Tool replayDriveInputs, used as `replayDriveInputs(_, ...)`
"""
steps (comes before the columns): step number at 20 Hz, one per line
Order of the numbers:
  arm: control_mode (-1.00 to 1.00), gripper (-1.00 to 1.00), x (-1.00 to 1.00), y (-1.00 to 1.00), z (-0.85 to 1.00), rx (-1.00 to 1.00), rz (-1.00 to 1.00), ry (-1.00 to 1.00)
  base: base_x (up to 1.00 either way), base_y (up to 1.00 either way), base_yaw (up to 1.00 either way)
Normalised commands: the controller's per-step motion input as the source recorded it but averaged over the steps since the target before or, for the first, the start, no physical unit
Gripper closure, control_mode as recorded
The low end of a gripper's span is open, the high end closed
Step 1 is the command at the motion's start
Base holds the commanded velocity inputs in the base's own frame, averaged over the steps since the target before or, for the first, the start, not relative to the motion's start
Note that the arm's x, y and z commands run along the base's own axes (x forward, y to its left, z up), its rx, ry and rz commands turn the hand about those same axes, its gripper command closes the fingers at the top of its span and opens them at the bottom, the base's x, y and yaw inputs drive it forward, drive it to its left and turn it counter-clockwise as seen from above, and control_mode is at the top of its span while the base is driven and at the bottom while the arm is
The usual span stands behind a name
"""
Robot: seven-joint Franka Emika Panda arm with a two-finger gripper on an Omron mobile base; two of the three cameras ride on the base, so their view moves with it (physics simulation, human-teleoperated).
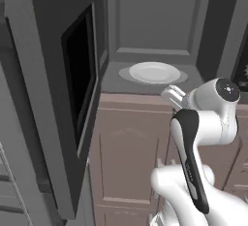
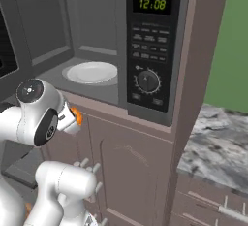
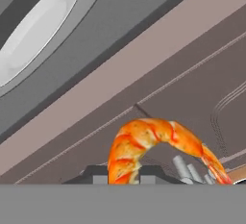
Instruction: Transport the shrimp from the fridge to the microwave and turn on the microwave.
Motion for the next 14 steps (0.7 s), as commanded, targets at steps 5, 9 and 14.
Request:
replayDriveInputs(5, 1.00, 1.00, 0.00, 0.00, 0.00, 0.00, 0.00, 0.00, 0.60, -0.21, 0.33)
replayDriveInputs(9, 1.00, 1.00, 0.00, 0.00, 0.00, 0.00, 0.00, 0.00, 0.73, -0.20, 0.33)
replayDriveInputs(14, -1.00, 1.00, 0.39, 0.00, 0.00, -0.04, 0.11, -0.13, 0.26, -0.04, 0.11)
